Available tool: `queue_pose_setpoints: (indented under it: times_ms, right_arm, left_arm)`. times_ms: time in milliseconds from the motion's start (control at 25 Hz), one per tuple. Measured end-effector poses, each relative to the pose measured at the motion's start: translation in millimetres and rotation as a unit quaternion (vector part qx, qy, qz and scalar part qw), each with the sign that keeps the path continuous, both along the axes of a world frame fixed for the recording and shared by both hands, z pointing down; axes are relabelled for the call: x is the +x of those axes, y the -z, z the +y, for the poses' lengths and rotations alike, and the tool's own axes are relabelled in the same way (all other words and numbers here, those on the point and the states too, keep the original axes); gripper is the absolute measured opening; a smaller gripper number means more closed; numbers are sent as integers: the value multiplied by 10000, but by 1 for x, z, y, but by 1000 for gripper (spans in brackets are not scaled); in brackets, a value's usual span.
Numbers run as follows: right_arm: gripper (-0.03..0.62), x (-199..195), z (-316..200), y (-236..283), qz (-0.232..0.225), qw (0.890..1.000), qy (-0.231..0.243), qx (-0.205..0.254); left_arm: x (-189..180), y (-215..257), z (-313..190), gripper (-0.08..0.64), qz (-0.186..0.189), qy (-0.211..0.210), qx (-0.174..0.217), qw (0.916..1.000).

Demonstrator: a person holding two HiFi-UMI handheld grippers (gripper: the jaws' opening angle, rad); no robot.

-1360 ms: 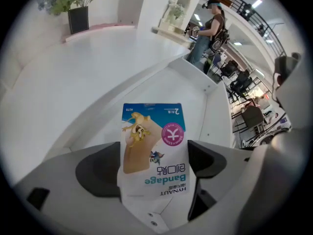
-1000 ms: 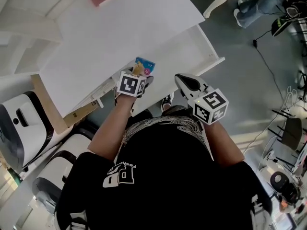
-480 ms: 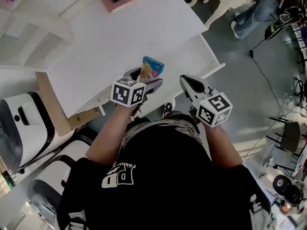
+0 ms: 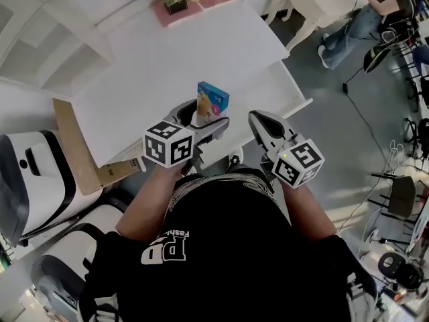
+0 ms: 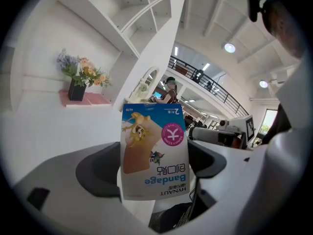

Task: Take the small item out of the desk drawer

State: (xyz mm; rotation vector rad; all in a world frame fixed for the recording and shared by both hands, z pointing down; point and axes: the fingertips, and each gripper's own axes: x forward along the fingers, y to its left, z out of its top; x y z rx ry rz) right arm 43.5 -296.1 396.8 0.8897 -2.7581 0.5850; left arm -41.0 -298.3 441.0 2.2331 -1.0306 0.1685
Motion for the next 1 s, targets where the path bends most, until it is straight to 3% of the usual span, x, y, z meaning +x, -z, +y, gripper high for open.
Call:
queue_pose_setpoints:
  times_ms: [480,1000]
  right_arm:
    - [8,-34,27,29,-203,9988,-5,450]
    - [9,-54,37,42,-12,9975,-66,705]
  left_arm:
    - [-37,47,26,417,459,122,490,9977]
    - [-52,74,43,417,680,72,757,9948]
